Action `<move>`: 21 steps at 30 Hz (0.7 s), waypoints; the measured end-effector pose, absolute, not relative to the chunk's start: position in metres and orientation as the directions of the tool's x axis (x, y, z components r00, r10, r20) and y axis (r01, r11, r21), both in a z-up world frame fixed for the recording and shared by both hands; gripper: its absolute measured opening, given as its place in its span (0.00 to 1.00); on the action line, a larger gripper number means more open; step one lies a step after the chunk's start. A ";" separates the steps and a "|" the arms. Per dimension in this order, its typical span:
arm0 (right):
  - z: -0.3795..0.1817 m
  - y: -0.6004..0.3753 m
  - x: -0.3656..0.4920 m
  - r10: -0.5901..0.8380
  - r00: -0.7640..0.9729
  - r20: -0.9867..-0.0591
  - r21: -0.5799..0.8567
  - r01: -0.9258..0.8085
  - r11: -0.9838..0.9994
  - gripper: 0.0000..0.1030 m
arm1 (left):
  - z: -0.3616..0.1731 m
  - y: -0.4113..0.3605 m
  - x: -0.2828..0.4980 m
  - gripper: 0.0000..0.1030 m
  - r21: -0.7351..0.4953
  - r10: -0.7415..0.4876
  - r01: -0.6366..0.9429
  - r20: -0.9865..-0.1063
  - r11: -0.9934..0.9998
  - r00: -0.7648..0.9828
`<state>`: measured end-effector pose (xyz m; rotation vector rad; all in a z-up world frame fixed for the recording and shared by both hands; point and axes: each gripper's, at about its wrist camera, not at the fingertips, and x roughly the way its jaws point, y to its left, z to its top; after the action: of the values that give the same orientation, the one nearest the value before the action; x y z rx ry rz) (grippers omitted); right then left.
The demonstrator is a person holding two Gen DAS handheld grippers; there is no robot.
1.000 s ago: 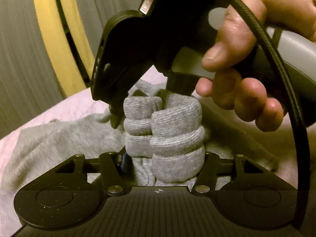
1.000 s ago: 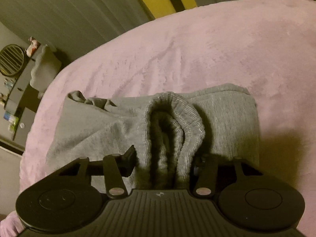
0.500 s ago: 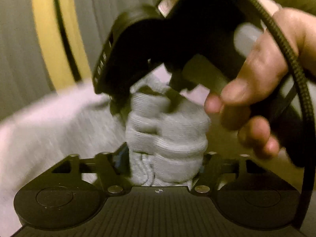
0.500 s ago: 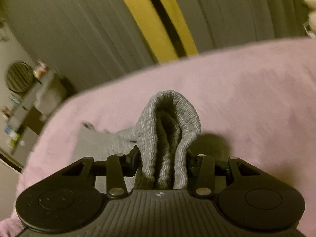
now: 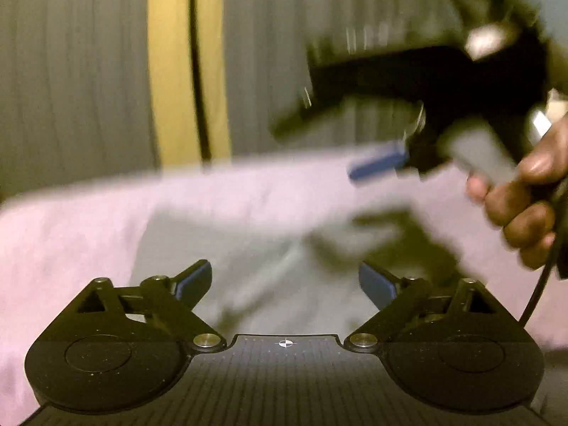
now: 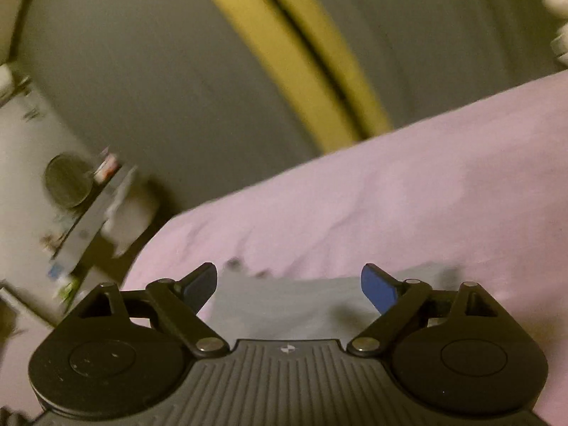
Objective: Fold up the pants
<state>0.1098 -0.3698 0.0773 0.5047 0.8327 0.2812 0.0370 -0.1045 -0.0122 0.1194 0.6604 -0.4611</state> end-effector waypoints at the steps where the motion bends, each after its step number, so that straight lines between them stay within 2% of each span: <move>1: 0.069 -0.356 0.119 0.450 0.614 -0.649 0.535 -0.054 0.843 0.86 | -0.027 -0.099 0.047 0.75 -0.101 -0.388 0.448 -0.686 0.888 0.615; 2: 0.058 -0.342 0.128 0.470 0.576 -0.669 0.543 -0.054 0.838 0.86 | -0.043 -0.095 0.052 0.73 -0.174 -0.402 0.431 -0.753 0.885 0.521; 3: 0.046 -0.331 0.136 0.487 0.532 -0.693 0.550 -0.047 0.834 0.84 | -0.057 -0.089 0.053 0.73 -0.251 -0.431 0.405 -0.781 0.879 0.452; 4: 0.034 -0.320 0.144 0.509 0.486 -0.711 0.562 -0.044 0.826 0.79 | -0.066 -0.080 0.050 0.73 -0.288 -0.457 0.395 -0.769 0.872 0.447; 5: 0.021 -0.313 0.148 0.532 0.447 -0.720 0.576 -0.044 0.816 0.74 | -0.067 -0.080 0.044 0.73 -0.279 -0.467 0.418 -0.753 0.865 0.463; 7: -0.009 -0.296 0.155 0.535 0.350 -0.769 0.564 -0.022 0.825 0.50 | -0.068 -0.086 0.047 0.73 -0.242 -0.464 0.461 -0.757 0.853 0.460; 9: -0.031 -0.285 0.175 0.475 0.315 -0.822 0.502 0.007 0.865 0.43 | -0.074 -0.087 0.051 0.73 -0.256 -0.470 0.454 -0.754 0.853 0.458; 11: -0.034 -0.282 0.188 0.431 0.362 -0.827 0.459 -0.009 0.888 0.42 | -0.077 -0.092 0.050 0.73 -0.259 -0.476 0.459 -0.750 0.850 0.460; 15: 0.002 -0.277 0.192 0.268 0.558 -0.786 0.298 -0.039 0.954 0.42 | -0.073 -0.090 0.043 0.79 -0.292 -0.503 0.461 -0.740 0.838 0.446; 16: 0.009 -0.281 0.185 0.265 0.583 -0.768 0.302 -0.036 0.953 0.43 | -0.077 -0.082 0.056 0.81 -0.297 -0.509 0.464 -0.738 0.834 0.443; 18: 0.017 -0.296 0.164 0.349 0.579 -0.737 0.394 -0.051 0.918 0.47 | -0.079 -0.071 0.060 0.82 -0.297 -0.513 0.470 -0.737 0.831 0.441; 19: 0.014 -0.302 0.152 0.380 0.550 -0.743 0.423 -0.054 0.905 0.50 | -0.081 -0.070 0.062 0.82 -0.299 -0.514 0.470 -0.736 0.830 0.440; 21: 0.002 -0.318 0.122 0.394 0.492 -0.776 0.442 -0.022 0.897 0.50 | -0.079 -0.069 0.062 0.82 -0.317 -0.525 0.463 -0.731 0.827 0.437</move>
<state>0.1219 -0.3179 0.0021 0.4025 1.0323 0.2605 0.0624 -0.0687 -0.0786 -0.0733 0.9348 -0.6150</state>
